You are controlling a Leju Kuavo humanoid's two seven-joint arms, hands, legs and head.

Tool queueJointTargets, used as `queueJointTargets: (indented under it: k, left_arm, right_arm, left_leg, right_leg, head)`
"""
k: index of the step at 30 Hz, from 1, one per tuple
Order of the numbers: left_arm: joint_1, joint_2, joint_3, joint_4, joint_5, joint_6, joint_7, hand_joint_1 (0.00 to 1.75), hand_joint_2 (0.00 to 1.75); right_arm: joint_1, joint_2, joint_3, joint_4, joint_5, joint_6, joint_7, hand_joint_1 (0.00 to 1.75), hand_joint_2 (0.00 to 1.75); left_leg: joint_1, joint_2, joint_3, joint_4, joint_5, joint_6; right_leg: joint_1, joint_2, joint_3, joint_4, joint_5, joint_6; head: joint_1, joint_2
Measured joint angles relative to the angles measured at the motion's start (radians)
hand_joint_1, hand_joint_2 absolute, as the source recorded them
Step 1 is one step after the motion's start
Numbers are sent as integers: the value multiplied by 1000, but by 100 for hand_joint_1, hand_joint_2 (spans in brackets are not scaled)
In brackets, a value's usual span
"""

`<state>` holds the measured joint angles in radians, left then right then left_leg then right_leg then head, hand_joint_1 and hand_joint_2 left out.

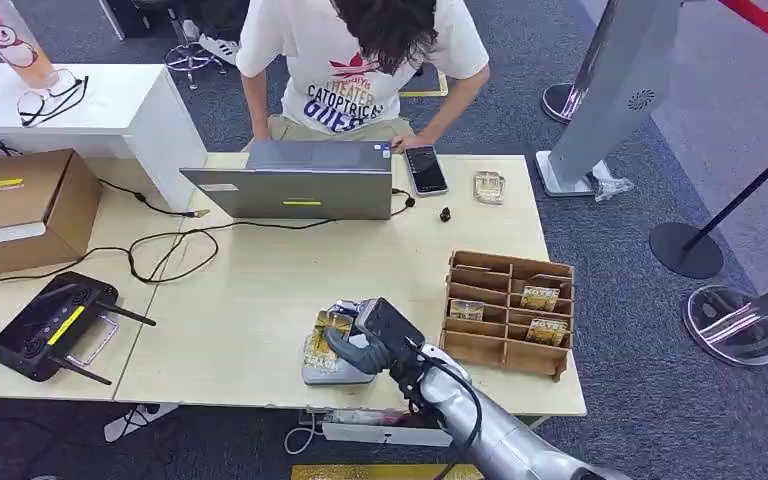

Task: Pass the card to the sensor for recognition and then transmit it.

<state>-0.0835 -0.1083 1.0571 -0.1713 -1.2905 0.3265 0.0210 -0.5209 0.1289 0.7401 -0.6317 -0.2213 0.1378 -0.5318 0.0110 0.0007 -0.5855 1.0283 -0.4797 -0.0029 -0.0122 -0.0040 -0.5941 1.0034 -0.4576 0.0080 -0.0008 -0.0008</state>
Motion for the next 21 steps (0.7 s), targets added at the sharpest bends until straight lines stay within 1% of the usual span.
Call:
queueJointTargets:
  k: [10,17,19,21]
  left_arm:
    - [0,0,0,0,-8,0,10,0,0]
    - [0,0,0,0,-11,0,12,0,0]
    - [0,0,0,0,-14,0,18,0,0]
    - [0,0,0,0,-17,0,21,0,0]
  right_arm:
    - [-12,29,0,-8,57,-53,10,175,175]
    - [-18,42,1,5,60,-63,10,175,175]
    - [-19,45,2,9,81,-83,8,175,175]
    - [-20,51,4,16,104,-124,7,175,175]
  left_leg:
    - [0,0,0,0,0,0]
    - [0,0,0,0,0,0]
    - [0,0,0,0,0,0]
    - [0,0,0,0,0,0]
  right_leg:
    - [0,0,0,0,0,0]
    - [0,0,0,0,0,0]
    - [0,0,0,0,0,0]
    - [0,0,0,0,0,0]
  head:
    - [0,0]
    - [0,0]
    - [0,0]
    - [0,0]
